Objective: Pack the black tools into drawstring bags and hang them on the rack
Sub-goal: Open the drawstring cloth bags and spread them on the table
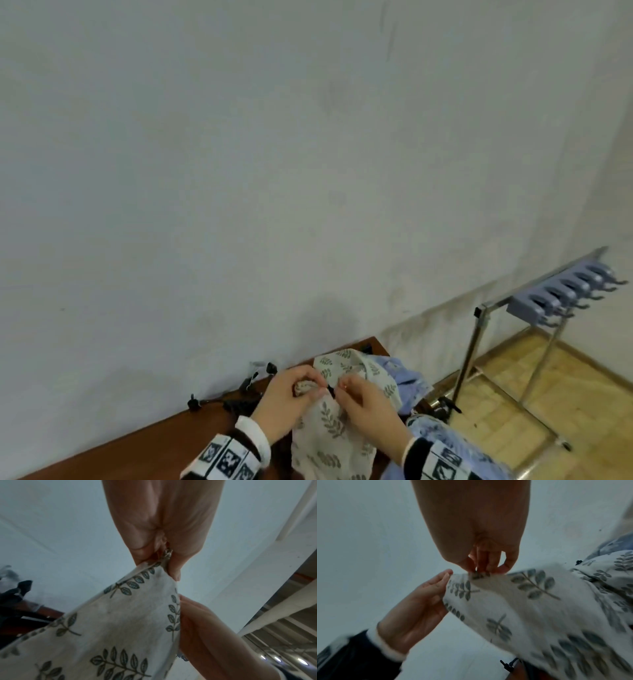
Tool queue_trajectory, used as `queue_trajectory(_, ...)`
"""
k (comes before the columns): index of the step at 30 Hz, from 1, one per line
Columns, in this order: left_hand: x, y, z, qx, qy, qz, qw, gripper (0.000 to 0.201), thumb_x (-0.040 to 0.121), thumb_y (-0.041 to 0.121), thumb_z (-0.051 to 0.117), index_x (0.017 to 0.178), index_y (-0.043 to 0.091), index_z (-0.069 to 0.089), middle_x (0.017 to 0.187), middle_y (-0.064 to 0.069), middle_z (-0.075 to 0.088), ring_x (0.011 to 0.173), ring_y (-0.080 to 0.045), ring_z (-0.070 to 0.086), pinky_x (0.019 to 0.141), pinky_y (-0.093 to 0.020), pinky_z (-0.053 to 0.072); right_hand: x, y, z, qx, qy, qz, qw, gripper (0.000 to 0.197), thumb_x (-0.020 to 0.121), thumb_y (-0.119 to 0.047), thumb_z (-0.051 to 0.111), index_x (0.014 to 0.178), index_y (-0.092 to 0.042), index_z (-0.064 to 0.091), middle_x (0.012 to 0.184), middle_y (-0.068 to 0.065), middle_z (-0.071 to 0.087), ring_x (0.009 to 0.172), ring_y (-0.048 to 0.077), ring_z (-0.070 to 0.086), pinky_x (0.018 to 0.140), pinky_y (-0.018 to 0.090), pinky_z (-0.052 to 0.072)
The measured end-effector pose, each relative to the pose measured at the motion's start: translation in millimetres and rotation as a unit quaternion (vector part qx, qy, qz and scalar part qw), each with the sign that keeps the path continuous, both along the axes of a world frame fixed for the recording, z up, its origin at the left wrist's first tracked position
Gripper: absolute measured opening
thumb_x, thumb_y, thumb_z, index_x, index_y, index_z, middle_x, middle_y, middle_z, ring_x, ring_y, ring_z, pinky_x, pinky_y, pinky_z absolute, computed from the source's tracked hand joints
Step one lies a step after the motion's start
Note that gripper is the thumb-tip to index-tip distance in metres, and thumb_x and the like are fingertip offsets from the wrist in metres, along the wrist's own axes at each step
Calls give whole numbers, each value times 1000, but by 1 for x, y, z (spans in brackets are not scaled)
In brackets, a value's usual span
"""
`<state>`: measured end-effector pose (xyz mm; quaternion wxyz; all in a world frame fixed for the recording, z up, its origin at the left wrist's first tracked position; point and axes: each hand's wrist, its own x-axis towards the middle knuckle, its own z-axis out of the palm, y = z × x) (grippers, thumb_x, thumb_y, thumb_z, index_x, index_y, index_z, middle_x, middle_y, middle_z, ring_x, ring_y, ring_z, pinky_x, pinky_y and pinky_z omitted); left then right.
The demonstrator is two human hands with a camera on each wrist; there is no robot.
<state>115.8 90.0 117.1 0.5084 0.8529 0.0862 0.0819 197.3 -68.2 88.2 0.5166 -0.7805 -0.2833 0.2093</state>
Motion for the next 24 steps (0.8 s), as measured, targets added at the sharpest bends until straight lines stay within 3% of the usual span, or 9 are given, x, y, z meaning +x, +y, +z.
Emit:
queue_trajectory(5, 18, 12, 31, 41, -40, -11, 998, 18, 85, 10, 68, 78, 27, 70, 83, 13, 71, 83, -1, 65, 75, -11, 46, -8, -3, 11, 119, -108, -97, 982, 14, 99, -23, 51, 86, -26, 56, 70, -4, 60, 62, 11, 56, 57, 21, 43)
queue_trajectory(9, 34, 9, 47, 83, -19, 2, 996, 32, 83, -2, 57, 69, 25, 69, 80, 9, 70, 84, -6, 64, 81, -20, 48, -5, -1, 6, 118, -125, -106, 979, 15, 98, -22, 53, 85, -28, 56, 71, -7, 59, 64, 2, 54, 60, 13, 39)
queue_trajectory(12, 42, 1, 52, 165, 4, 34, 986, 40, 79, -7, 46, 61, 25, 64, 89, 2, 67, 87, -14, 61, 85, -24, 46, 2, 0, 5, 64, -61, -31, 996, 19, 98, -23, 53, 85, -13, 62, 72, -1, 61, 59, 0, 52, 60, 13, 39)
queue_trajectory(15, 44, -1, 55, 204, 19, 70, 976, 39, 84, -5, 39, 63, 15, 65, 92, -2, 66, 84, -18, 61, 75, -19, 45, 13, -5, 4, -33, -56, 67, 996, 23, 99, -20, 49, 87, -9, 66, 77, 11, 64, 62, 10, 53, 63, 20, 42)
queue_trajectory(18, 39, 5, 56, 243, 82, 60, 965, 43, 86, -2, 37, 57, 18, 63, 87, -11, 71, 59, -22, 56, 50, -16, 44, 19, -14, 8, -159, -106, 188, 963, 29, 96, -10, 46, 76, -23, 61, 74, -5, 62, 62, 7, 51, 63, 16, 40)
queue_trajectory(19, 36, 8, 54, 246, 107, 42, 962, 44, 85, -2, 38, 57, 19, 63, 87, -13, 71, 55, -22, 54, 47, -17, 43, 19, -17, 11, -204, -122, 216, 947, 30, 95, -9, 47, 74, -27, 58, 74, -10, 60, 63, 5, 50, 64, 15, 39)
queue_trajectory(20, 33, 13, 52, 248, 131, 23, 960, 44, 84, -3, 37, 57, 20, 64, 90, -14, 72, 58, -25, 57, 51, -22, 46, 20, -19, 13, -239, -134, 238, 932, 27, 95, -9, 48, 78, -27, 59, 78, -10, 61, 67, 7, 52, 66, 17, 42)
queue_trajectory(22, 24, 20, 45, 254, 175, -10, 951, 45, 81, -6, 37, 64, 19, 69, 102, -12, 70, 82, -31, 65, 70, -32, 53, 23, -24, 12, -298, -167, 260, 903, 22, 94, -8, 48, 96, -18, 68, 90, -2, 65, 75, 16, 55, 71, 24, 45)
queue_trajectory(24, 16, 20, 38, 275, 214, -44, 936, 43, 80, -10, 38, 82, 12, 76, 113, -10, 67, 100, -28, 63, 86, -33, 52, 22, -28, 9, -356, -206, 265, 872, 25, 93, -7, 48, 105, -13, 69, 99, 2, 66, 77, 17, 52, 70, 25, 41)
